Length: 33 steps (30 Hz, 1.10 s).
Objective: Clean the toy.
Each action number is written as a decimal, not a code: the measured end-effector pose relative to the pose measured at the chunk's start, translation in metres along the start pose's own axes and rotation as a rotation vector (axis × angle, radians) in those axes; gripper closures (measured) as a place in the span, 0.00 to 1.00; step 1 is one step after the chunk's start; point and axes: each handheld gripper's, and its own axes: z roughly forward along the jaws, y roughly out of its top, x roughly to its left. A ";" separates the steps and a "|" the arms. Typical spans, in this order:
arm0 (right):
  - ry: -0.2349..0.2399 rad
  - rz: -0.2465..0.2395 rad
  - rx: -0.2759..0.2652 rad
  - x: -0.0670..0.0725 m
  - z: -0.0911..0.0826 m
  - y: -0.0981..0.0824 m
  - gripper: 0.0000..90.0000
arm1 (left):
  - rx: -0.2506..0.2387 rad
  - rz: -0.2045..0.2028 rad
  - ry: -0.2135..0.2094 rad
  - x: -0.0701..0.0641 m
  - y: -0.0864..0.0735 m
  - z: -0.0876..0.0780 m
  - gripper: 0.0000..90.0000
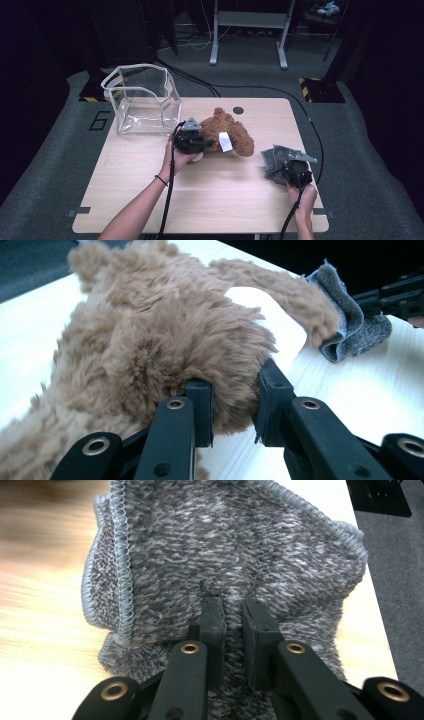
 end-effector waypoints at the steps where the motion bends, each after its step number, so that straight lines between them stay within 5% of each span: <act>1: -0.001 0.012 0.000 0.000 0.001 0.000 0.90 | -0.006 0.001 -0.001 0.000 0.002 0.000 0.81; 17: -0.007 0.030 0.014 -0.008 0.000 -0.002 0.90 | -0.084 0.032 -0.028 -0.006 0.023 -0.015 0.82; 28: -0.009 0.019 0.016 -0.010 -0.001 0.000 0.90 | -0.147 0.010 -0.101 -0.018 0.037 -0.031 0.82; 33: -0.010 0.029 0.022 -0.008 0.000 0.000 0.90 | -0.147 -0.036 -0.130 -0.019 0.032 -0.032 0.82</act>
